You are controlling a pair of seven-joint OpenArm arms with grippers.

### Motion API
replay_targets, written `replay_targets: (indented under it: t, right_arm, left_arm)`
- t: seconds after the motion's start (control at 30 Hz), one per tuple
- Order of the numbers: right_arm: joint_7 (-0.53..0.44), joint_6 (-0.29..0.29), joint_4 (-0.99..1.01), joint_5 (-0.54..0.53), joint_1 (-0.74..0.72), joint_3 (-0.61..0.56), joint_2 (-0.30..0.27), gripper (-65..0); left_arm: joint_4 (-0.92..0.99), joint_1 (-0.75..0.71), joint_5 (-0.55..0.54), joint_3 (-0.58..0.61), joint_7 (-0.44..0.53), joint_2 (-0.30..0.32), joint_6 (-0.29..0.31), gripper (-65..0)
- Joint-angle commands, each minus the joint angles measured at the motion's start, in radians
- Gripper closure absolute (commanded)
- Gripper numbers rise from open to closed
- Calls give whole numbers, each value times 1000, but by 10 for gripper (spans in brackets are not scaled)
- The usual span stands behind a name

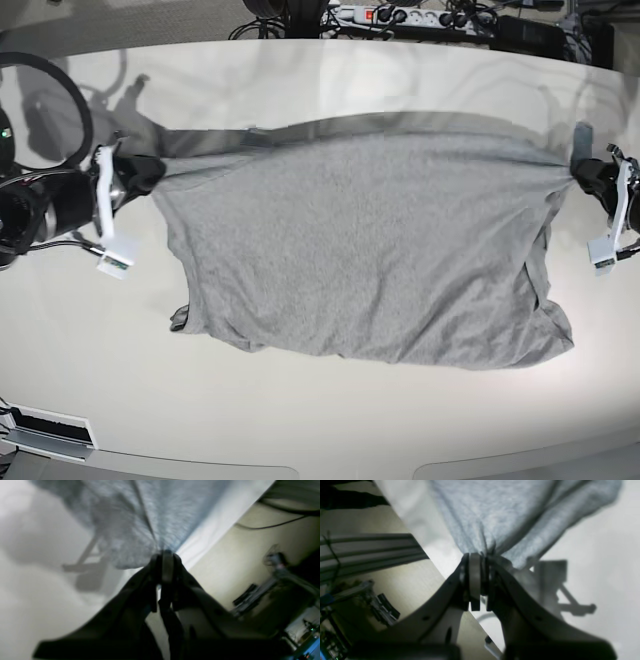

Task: Layout the t-shirt on the table in an organized manner, then fold the t-shirt properly
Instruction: 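Lift the shirt with both grippers and shake it out flat, then lay the shirt down and drag it flat with both grippers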

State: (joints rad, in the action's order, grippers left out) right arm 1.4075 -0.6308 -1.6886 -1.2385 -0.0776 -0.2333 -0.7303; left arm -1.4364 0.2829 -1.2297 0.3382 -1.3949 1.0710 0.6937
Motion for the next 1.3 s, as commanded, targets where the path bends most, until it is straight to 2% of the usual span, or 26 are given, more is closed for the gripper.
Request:
replay_targets:
  t: [0.0,0.1,0.23,0.27,0.3,0.37,0.47,0.5,0.57,0.67,0.7,0.73,0.8,0.87,0.93,0.97,1.1,1.17,1.2,1.27]
  right_arm:
    - [-11,6,-23,-16,-16,11,-26,0]
    - [-11,1,-48,-23,-16,11,-47,0]
    - [-11,-26,-53,6,-13,11,-43,0]
    - [-66,-24,-52,46,-14,11,-37,0]
    - [-135,-21,-52,101,-14,11,-29,0]
    - [-258,-17,-50,244,-14,11,-1,0]
    - [-389,-3,-23,438,-14,11,60,0]
    - [-426,4,-8,488,-14,11,81,0]
    - [-488,7,20,570,-16,11,118,0]
    - [-535,24,49,665,-22,11,164,0]
    - [-537,47,50,690,-22,11,174,-28]
    - [-537,74,50,698,-25,11,177,-109]
    - [-525,108,50,693,-42,11,175,-293]
    - [-485,131,48,692,-74,11,175,-420]
    - [-420,128,47,658,-109,11,175,-437]
    - [-379,106,47,620,-124,11,175,-435]
    - [-221,-48,46,309,-139,11,177,-432]
    - [-194,-67,46,188,-117,11,190,-432]
    - [-198,-67,46,167,-102,11,202,-430]
    - [-221,-67,46,202,-66,11,240,-396]
  left_arm:
    - [-8,23,9,-17,-1,34,4,0]
    - [-8,22,27,-17,-1,45,4,0]
    - [-8,22,49,-17,-1,45,4,0]
    - [-8,22,84,-17,-1,45,4,0]
    - [-8,22,130,-17,46,45,4,0]
    - [-8,22,251,-17,213,45,4,0]
    - [-8,22,416,-17,436,43,4,0]
    - [-8,22,463,-17,486,39,-26,0]
    - [-8,22,548,-17,550,24,-79,0]
    - [-8,22,623,-17,592,-1,-132,0]
    - [-8,22,639,-17,594,-9,-144,0]
    - [-8,22,649,-17,595,-14,-146,0]
    - [-8,22,650,-17,595,-19,-145,0]
    - [-8,22,650,-17,595,-19,-145,0]
    - [-8,22,650,-17,594,-19,-145,0]
    - [-8,22,650,-17,594,-19,-145,0]
    - [-8,22,649,-17,594,-19,-145,0]
    - [-8,22,649,-17,594,-19,-146,0]
    - [-8,22,649,-17,594,-19,-146,0]
    - [-8,22,642,-17,594,-19,-146,0]
